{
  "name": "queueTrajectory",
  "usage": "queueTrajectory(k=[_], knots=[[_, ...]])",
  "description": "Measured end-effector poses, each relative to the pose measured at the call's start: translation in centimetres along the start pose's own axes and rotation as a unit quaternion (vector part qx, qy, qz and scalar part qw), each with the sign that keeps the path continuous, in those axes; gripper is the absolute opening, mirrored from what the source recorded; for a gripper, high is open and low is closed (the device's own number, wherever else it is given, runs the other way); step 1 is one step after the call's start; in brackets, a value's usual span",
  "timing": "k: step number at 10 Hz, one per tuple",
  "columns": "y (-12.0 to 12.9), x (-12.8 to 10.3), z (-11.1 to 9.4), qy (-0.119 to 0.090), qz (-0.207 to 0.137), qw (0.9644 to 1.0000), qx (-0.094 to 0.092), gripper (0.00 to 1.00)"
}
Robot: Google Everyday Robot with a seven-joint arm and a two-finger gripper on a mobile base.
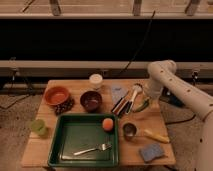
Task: Place pepper in table surface
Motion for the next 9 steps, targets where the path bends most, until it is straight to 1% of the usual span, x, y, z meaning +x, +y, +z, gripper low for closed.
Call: queueTrajectory(k=[1, 2, 3, 5, 6, 8, 9], knots=[[-0.1, 0.1, -1.4, 0.004, -0.005, 1.0, 0.006, 0.0], [-0.3, 0.1, -3.6, 0.011, -0.014, 0.9997, 0.017, 0.0], [-0.4, 0.1, -5.2, 0.016, -0.022, 0.9993, 0.025, 0.0], [-0.3, 0.1, -6.6, 0.021, -0.03, 0.9988, 0.033, 0.0], [-0.4, 0.1, -6.6, 0.022, -0.032, 0.9987, 0.034, 0.0], [-0.4, 0.2, -5.6, 0.022, -0.033, 0.9987, 0.033, 0.0], [-0.2, 0.3, -4.1, 0.019, -0.03, 0.999, 0.026, 0.0]])
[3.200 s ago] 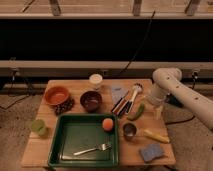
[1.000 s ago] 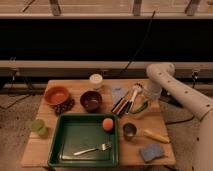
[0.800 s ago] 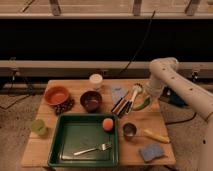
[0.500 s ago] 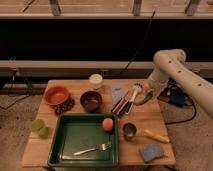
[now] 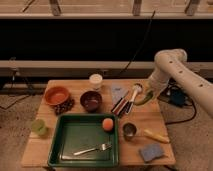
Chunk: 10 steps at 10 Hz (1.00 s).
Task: Place pepper in table surface
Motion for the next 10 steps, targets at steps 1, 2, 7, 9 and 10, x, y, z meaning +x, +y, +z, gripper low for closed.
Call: queueTrajectory(k=[1, 2, 7, 9, 10], knots=[[0.2, 0.0, 1.2, -0.004, 0.003, 1.0, -0.006, 0.0], [0.3, -0.1, 2.4, -0.008, 0.005, 0.9999, -0.012, 0.0], [0.8, -0.6, 9.1, -0.027, 0.02, 0.9976, -0.06, 0.16], [1.3, -0.7, 11.1, -0.03, 0.027, 0.9966, -0.072, 0.35], [1.5, -0.7, 11.6, -0.029, 0.03, 0.9964, -0.074, 0.47]])
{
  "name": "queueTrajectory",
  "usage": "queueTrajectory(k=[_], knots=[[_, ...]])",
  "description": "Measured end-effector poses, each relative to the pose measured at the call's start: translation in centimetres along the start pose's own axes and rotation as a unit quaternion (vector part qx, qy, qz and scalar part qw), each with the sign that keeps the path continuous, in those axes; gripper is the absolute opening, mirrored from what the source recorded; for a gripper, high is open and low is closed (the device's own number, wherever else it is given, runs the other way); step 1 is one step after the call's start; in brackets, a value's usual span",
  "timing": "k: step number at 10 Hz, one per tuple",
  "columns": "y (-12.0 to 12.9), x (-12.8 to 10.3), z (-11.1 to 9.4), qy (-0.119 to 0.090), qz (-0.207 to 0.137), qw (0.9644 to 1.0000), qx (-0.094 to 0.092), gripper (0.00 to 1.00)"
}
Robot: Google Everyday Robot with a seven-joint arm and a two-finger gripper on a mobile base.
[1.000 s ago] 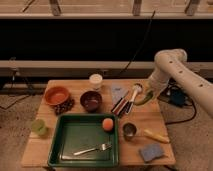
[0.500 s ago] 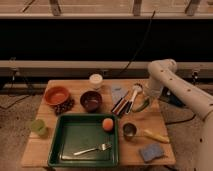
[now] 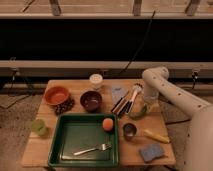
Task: Place pepper in table surface
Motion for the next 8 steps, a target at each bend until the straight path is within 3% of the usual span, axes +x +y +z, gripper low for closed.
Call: queueTrajectory(k=[3, 8], knots=[[0.18, 0.07, 0.39, 0.0, 0.002, 1.0, -0.004, 0.72], [0.17, 0.08, 0.36, 0.0, 0.002, 1.0, -0.003, 0.73]])
